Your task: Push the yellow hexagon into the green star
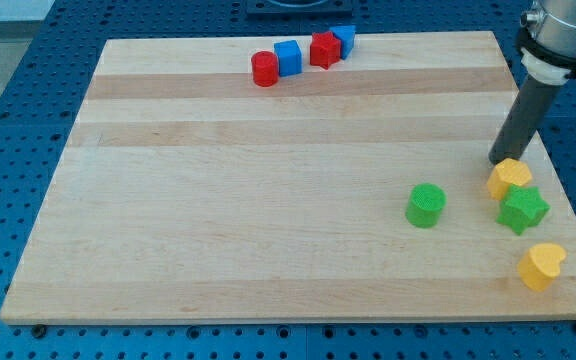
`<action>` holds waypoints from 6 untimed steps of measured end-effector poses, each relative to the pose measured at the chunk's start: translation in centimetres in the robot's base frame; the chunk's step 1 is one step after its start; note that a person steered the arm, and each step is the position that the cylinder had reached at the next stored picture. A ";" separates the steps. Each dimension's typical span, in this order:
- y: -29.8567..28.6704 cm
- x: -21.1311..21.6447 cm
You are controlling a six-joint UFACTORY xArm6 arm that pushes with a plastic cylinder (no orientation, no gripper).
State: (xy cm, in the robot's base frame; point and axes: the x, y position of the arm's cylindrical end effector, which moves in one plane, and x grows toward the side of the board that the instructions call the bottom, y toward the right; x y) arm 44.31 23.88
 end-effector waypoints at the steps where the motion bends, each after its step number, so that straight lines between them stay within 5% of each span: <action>1: 0.0 0.6; 6: 0.0 1.9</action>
State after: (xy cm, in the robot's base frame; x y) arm 46.16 23.88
